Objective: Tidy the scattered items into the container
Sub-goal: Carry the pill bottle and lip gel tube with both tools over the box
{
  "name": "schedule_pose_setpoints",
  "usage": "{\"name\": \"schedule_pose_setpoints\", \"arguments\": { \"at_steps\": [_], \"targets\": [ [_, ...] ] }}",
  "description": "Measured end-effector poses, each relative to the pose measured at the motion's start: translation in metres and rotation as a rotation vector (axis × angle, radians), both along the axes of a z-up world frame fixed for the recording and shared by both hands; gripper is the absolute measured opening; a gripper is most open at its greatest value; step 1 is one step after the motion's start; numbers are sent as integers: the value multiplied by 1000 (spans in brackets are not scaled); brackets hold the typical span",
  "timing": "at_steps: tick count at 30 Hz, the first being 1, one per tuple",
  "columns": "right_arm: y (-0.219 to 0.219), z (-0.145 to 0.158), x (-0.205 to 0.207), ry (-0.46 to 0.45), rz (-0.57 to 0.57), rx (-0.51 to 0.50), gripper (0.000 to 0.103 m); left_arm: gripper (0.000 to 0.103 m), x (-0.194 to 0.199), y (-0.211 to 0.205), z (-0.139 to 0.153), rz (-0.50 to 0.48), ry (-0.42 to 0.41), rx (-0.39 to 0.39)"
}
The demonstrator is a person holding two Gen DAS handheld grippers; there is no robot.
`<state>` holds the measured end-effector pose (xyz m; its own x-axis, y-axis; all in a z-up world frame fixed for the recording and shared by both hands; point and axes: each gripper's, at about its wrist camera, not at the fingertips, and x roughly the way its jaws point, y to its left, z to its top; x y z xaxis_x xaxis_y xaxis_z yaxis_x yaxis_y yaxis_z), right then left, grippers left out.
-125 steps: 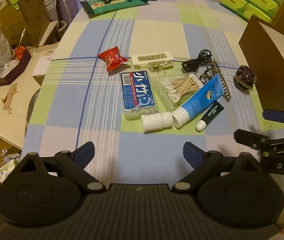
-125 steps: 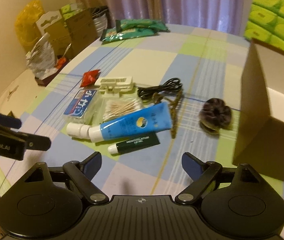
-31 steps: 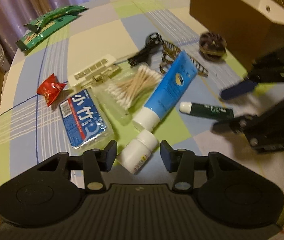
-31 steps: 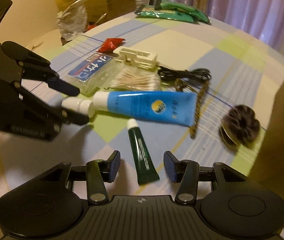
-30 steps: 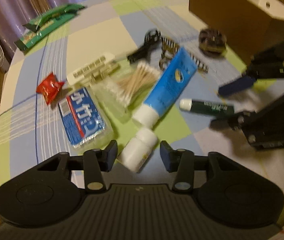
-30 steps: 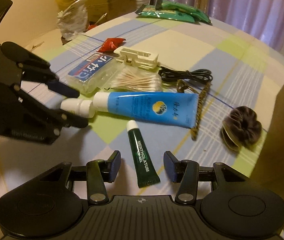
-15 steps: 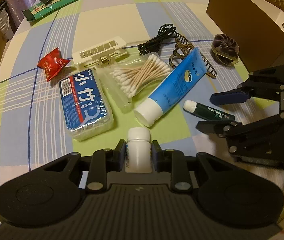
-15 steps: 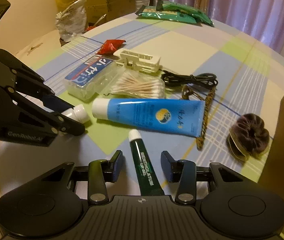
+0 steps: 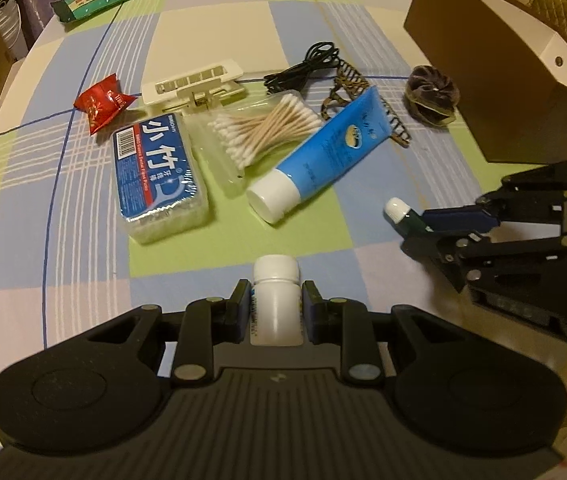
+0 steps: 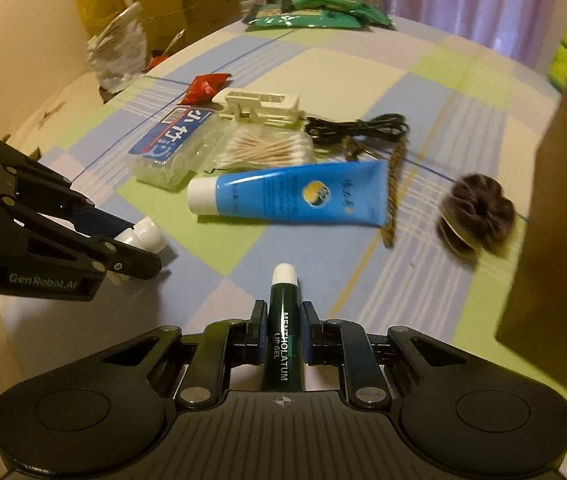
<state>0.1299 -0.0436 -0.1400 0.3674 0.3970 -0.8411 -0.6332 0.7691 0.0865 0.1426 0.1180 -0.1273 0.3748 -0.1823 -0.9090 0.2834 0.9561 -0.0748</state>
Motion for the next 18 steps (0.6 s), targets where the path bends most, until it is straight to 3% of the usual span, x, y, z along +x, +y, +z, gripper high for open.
{"name": "schedule_pose_setpoints", "arguments": {
  "at_steps": [8, 18],
  "targets": [
    [-42, 27, -21, 23, -104, 69, 13, 22, -16, -27, 23, -52, -38, -23],
    [-113, 62, -44, 1, -233, 117, 13, 22, -29, -101, 60, -188, -118, -66]
  ]
}}
